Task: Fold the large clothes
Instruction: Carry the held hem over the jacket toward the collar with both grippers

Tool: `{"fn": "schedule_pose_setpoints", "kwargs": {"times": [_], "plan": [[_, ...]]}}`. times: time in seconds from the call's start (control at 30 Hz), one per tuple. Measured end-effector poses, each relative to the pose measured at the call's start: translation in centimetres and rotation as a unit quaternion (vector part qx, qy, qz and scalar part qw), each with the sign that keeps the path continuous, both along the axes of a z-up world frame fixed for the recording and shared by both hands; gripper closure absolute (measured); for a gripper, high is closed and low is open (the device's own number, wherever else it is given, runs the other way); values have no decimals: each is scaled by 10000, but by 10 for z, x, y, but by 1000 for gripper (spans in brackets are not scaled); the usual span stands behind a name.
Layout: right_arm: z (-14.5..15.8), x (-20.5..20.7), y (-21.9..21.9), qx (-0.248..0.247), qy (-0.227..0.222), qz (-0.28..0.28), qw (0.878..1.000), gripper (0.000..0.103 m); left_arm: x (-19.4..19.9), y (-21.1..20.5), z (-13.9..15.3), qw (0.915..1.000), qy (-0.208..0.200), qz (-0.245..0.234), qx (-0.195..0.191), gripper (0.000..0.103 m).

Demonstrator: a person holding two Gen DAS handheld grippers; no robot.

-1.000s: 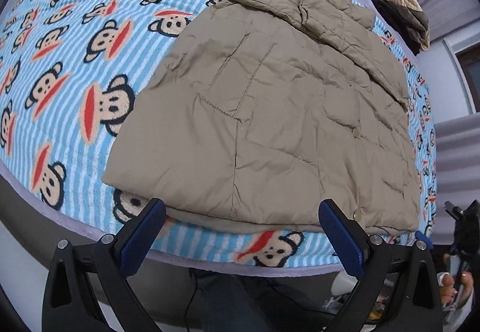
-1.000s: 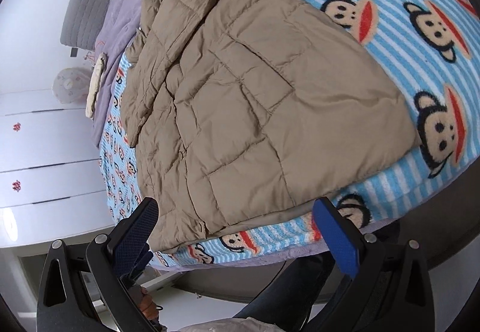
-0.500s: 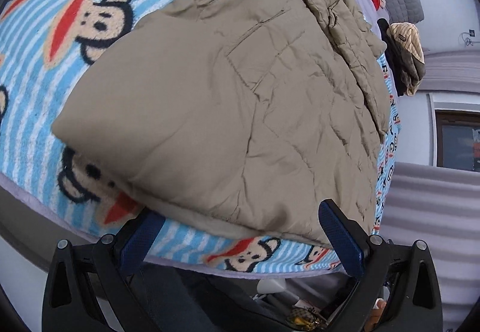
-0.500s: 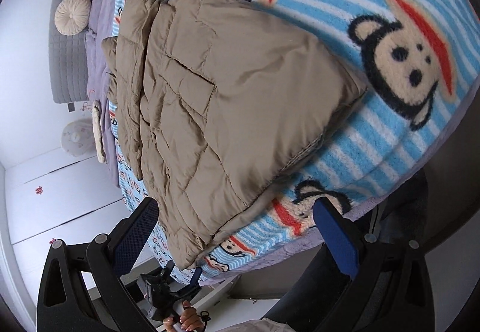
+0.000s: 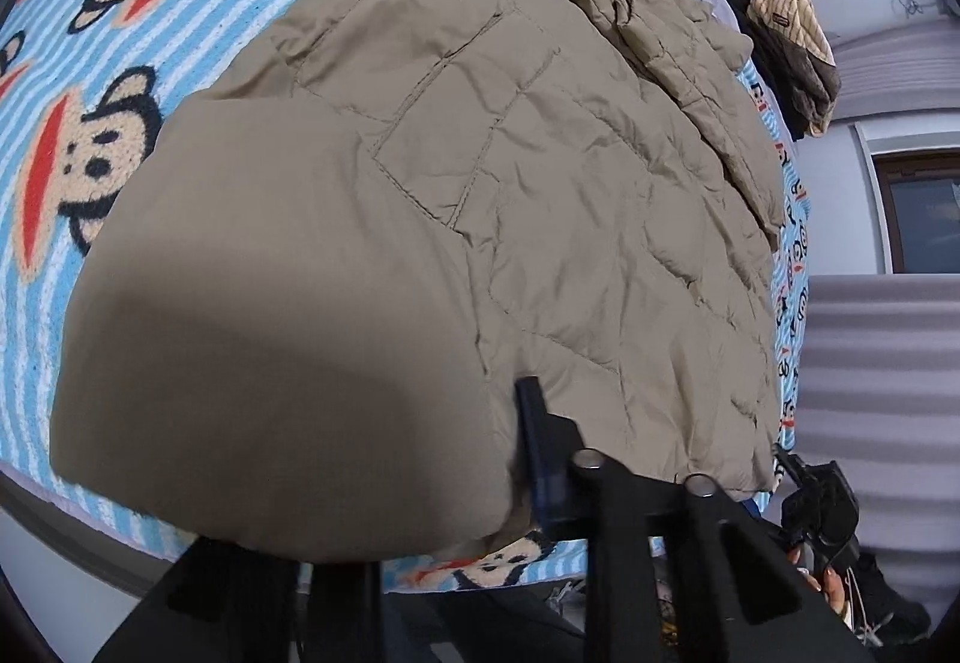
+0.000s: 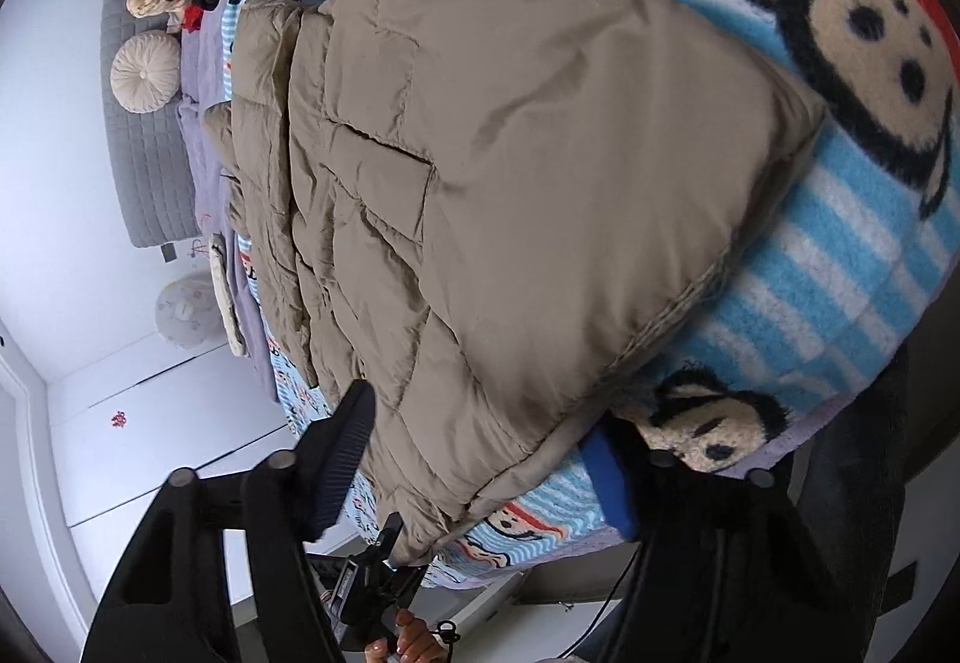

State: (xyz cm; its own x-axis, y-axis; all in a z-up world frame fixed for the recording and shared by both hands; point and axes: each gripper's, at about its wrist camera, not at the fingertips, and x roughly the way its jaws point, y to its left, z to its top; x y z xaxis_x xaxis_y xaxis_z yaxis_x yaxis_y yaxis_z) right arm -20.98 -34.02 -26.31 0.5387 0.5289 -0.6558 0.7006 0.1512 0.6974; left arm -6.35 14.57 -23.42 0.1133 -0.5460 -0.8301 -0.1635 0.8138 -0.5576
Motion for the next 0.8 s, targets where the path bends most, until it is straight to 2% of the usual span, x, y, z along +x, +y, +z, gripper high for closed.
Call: {"fn": "schedule_pose_setpoints", "kwargs": {"times": [0.03,0.07,0.1,0.27,0.47,0.67,0.8], "plan": [[-1,1,2,-44,43,36,10000,57,1,3,3,10000,-66,9,-63,87],[-1,2,3,-137,130,76,9998,86,1,6,7,9998,-153,30,-114,87],[0,3,5,-253,219,94,9994,93,2,10,13,9995,-244,56,-189,92],[28,8,11,-698,-192,85,9973,96,19,18,55,9956,-815,-13,-463,92],[85,38,6,-1311,-717,408,9879,96,63,6,117,9866,-1560,-324,-350,92],[155,118,-8,-1946,-1367,1048,9656,96,130,-19,185,9737,-2209,-557,-55,92],[193,191,-27,-2059,-1717,1448,9524,96,176,-41,219,9665,-2456,-671,335,92]]}}
